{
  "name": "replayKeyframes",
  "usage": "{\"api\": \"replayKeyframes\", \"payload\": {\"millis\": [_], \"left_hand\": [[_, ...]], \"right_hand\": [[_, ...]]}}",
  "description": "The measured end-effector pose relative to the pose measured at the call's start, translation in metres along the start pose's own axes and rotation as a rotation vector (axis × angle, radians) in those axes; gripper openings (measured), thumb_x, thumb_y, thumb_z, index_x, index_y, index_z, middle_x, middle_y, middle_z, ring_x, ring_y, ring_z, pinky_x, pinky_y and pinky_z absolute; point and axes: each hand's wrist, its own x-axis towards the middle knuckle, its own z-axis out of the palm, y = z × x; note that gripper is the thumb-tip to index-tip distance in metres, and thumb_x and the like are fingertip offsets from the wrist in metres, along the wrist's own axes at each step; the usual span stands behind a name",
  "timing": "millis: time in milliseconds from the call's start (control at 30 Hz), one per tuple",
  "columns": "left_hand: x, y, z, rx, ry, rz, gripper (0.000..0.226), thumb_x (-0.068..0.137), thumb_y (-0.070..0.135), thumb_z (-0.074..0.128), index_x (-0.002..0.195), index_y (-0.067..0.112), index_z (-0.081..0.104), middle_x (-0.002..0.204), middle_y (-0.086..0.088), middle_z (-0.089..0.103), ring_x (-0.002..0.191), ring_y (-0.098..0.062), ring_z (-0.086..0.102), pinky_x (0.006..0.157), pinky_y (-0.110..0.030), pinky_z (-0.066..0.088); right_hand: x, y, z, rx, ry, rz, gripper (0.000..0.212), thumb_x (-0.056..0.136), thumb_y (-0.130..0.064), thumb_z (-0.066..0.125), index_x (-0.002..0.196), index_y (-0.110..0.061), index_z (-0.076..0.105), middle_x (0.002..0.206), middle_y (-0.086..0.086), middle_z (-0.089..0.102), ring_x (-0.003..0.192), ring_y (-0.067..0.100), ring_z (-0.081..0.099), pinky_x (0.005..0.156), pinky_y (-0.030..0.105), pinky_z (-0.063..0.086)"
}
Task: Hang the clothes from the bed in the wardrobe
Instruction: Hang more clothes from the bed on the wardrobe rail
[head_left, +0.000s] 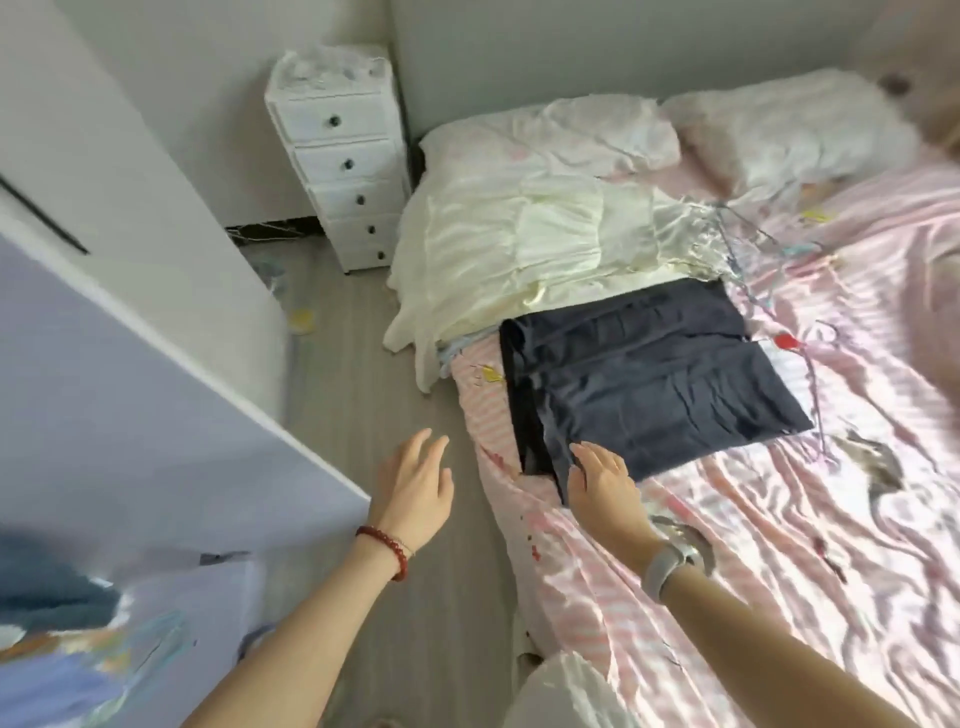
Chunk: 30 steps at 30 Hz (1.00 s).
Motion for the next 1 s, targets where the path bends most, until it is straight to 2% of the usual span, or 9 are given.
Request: {"api": "replayKeyframes", "payload": {"millis": [167, 267, 367, 633, 733, 800, 867, 933, 1000], "left_hand": [[0.091, 0.106, 0.057, -0.113, -0.236, 0.147, 0.044, 0.096, 0.015, 0.039, 0.138, 0.007, 0.034, 0.148, -0.011, 0.024, 0.137, -0.023, 0.022, 0.110, -0.029, 0.019], [0.135, 0.157, 0.090, 0.009, -0.285, 0.265, 0.044, 0.095, 0.021, 0.040, 0.138, 0.011, 0.035, 0.148, -0.009, 0.026, 0.135, -0.024, 0.025, 0.109, -0.036, 0.028], [0.176, 0.202, 0.123, 0.131, -0.324, 0.376, 0.046, 0.095, 0.028, 0.039, 0.139, 0.018, 0.032, 0.149, -0.006, 0.026, 0.135, -0.023, 0.027, 0.105, -0.036, 0.031], [0.268, 0.251, 0.227, 0.344, -0.453, 0.498, 0.061, 0.093, 0.039, 0.040, 0.146, 0.028, 0.012, 0.156, -0.005, -0.003, 0.142, -0.026, -0.005, 0.112, -0.052, 0.007], [0.296, 0.250, 0.258, 0.436, -0.436, 0.562, 0.073, 0.090, 0.050, 0.042, 0.146, 0.030, 0.000, 0.155, -0.007, -0.013, 0.141, -0.030, -0.013, 0.110, -0.058, 0.002], [0.309, 0.244, 0.273, 0.494, -0.443, 0.592, 0.079, 0.088, 0.056, 0.042, 0.146, 0.032, -0.006, 0.153, -0.008, -0.018, 0.140, -0.032, -0.016, 0.109, -0.060, 0.002], [0.314, 0.236, 0.284, 0.507, -0.467, 0.607, 0.080, 0.087, 0.058, 0.041, 0.145, 0.032, -0.008, 0.151, -0.007, -0.026, 0.139, -0.032, -0.019, 0.109, -0.060, 0.003], [0.315, 0.231, 0.290, 0.490, -0.481, 0.612, 0.080, 0.088, 0.058, 0.041, 0.145, 0.032, -0.008, 0.148, -0.003, -0.032, 0.139, -0.030, -0.020, 0.110, -0.059, 0.003], [0.315, 0.229, 0.293, 0.471, -0.487, 0.608, 0.080, 0.088, 0.057, 0.042, 0.145, 0.033, -0.007, 0.143, 0.000, -0.037, 0.139, -0.029, -0.020, 0.110, -0.058, 0.003]], "right_hand": [[0.022, 0.110, -0.057, 0.090, 0.098, 0.284, 0.039, 0.094, -0.008, 0.037, 0.132, 0.000, 0.041, 0.136, 0.016, 0.043, 0.127, 0.031, 0.037, 0.105, 0.032, 0.027], [0.036, 0.168, -0.082, 0.091, 0.172, 0.435, 0.037, 0.092, -0.006, 0.038, 0.129, -0.001, 0.044, 0.131, 0.020, 0.048, 0.121, 0.036, 0.043, 0.099, 0.037, 0.032], [0.056, 0.221, -0.099, 0.093, 0.234, 0.533, 0.037, 0.093, -0.009, 0.038, 0.129, -0.001, 0.043, 0.135, 0.020, 0.045, 0.126, 0.034, 0.039, 0.102, 0.038, 0.031], [0.139, 0.335, -0.113, 0.166, 0.384, 0.743, 0.037, 0.092, -0.006, 0.038, 0.127, 0.006, 0.041, 0.121, 0.028, 0.051, 0.112, 0.040, 0.045, 0.090, 0.041, 0.033], [0.169, 0.368, -0.107, 0.225, 0.418, 0.837, 0.029, 0.091, -0.009, 0.039, 0.111, 0.010, 0.046, 0.109, 0.029, 0.054, 0.103, 0.041, 0.049, 0.085, 0.043, 0.034], [0.187, 0.383, -0.107, 0.334, 0.433, 0.943, 0.021, 0.091, -0.019, 0.041, 0.096, 0.001, 0.044, 0.097, 0.024, 0.055, 0.097, 0.041, 0.052, 0.081, 0.044, 0.038], [0.202, 0.394, -0.107, 0.366, 0.399, 1.009, 0.026, 0.090, -0.030, 0.043, 0.087, -0.004, 0.045, 0.093, 0.023, 0.057, 0.094, 0.039, 0.054, 0.082, 0.042, 0.041], [0.211, 0.399, -0.108, 0.373, 0.382, 1.013, 0.036, 0.086, -0.037, 0.048, 0.069, -0.005, 0.051, 0.072, 0.016, 0.059, 0.075, 0.033, 0.055, 0.068, 0.038, 0.044], [0.215, 0.400, -0.106, 0.473, 0.411, 1.001, 0.041, 0.082, -0.036, 0.053, 0.051, -0.012, 0.039, 0.048, 0.004, 0.044, 0.050, 0.021, 0.043, 0.050, 0.031, 0.034]]}}
